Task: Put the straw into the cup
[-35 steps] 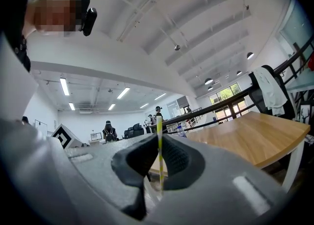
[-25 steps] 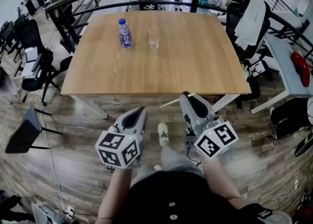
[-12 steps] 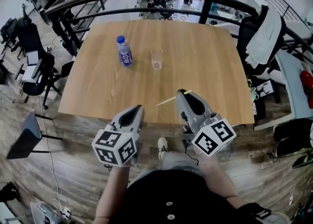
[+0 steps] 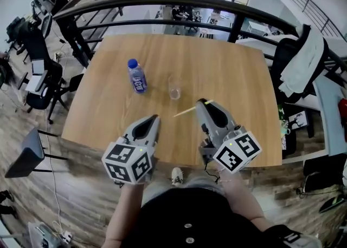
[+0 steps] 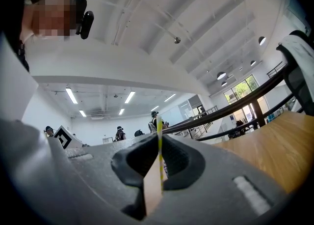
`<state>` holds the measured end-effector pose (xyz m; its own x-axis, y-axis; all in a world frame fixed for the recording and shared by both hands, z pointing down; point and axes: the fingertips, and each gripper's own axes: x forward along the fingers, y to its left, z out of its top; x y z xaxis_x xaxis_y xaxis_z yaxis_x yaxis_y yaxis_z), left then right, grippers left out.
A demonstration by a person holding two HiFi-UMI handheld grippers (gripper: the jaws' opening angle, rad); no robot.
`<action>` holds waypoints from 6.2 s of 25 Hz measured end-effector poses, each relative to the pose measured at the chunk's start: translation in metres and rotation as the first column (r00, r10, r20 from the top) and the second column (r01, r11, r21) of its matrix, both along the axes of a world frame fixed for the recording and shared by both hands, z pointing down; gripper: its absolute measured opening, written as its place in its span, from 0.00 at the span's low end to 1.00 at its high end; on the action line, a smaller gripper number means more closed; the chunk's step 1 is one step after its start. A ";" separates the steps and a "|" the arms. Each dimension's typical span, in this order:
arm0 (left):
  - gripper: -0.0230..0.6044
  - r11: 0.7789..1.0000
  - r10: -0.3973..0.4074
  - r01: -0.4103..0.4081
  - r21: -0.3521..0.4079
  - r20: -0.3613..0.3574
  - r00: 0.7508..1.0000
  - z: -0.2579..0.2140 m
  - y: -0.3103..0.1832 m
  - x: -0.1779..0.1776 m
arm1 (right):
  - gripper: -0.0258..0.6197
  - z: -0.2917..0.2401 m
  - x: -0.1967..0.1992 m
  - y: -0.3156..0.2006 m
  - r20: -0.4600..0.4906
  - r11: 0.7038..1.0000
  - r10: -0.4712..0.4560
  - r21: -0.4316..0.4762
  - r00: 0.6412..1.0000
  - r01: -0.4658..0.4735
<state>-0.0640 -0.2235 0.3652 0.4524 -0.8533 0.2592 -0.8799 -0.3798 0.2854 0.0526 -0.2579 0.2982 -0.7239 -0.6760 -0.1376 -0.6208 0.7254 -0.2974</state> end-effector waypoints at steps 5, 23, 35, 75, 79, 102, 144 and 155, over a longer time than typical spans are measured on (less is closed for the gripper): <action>0.07 1.000 -0.010 0.010 -0.020 -0.009 1.000 0.004 -0.017 0.001 | 0.07 0.004 -0.003 -0.017 0.005 1.000 -0.019 -0.017 1.000 0.019; 0.07 0.995 0.074 -0.075 -0.072 -0.021 0.997 0.014 -0.091 -0.013 | 0.07 -0.002 -0.014 -0.085 0.006 0.997 0.066 -0.041 0.998 -0.066; 0.07 0.994 0.103 -0.104 -0.030 -0.043 0.994 0.011 -0.148 -0.041 | 0.07 -0.012 -0.028 -0.144 -0.028 0.991 0.136 0.001 0.990 -0.136; 0.07 0.927 0.215 -0.244 -0.284 -0.127 0.968 0.127 -0.201 -0.043 | 0.07 0.129 -0.064 -0.220 -0.171 0.938 0.189 -0.260 0.967 -0.229; 0.07 0.921 0.213 -0.244 -0.303 -0.131 0.968 0.134 -0.199 -0.042 | 0.07 0.137 -0.063 -0.223 -0.181 0.933 0.191 -0.273 0.965 -0.235; 0.07 0.930 0.182 -0.216 -0.298 -0.139 0.974 0.133 -0.195 -0.045 | 0.24 0.150 -0.065 -0.218 -0.220 0.925 0.193 -0.285 0.956 -0.252; 0.07 0.968 0.247 -0.246 0.040 -0.027 0.969 0.008 -0.125 -0.016 | 0.04 0.027 -0.050 -0.101 -0.073 0.995 0.038 -0.085 0.997 -0.045; 0.07 0.961 0.276 -0.276 -0.032 0.009 0.961 0.034 -0.112 -0.002 | 0.04 0.045 -0.060 -0.089 -0.115 0.992 -0.018 -0.127 0.993 0.003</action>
<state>-0.0656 -0.3358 0.3991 0.6659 -0.6874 0.2899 -0.7456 -0.6001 0.2897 -0.0077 -0.3469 0.3431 -0.7370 -0.6751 0.0336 -0.6490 0.6929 -0.3142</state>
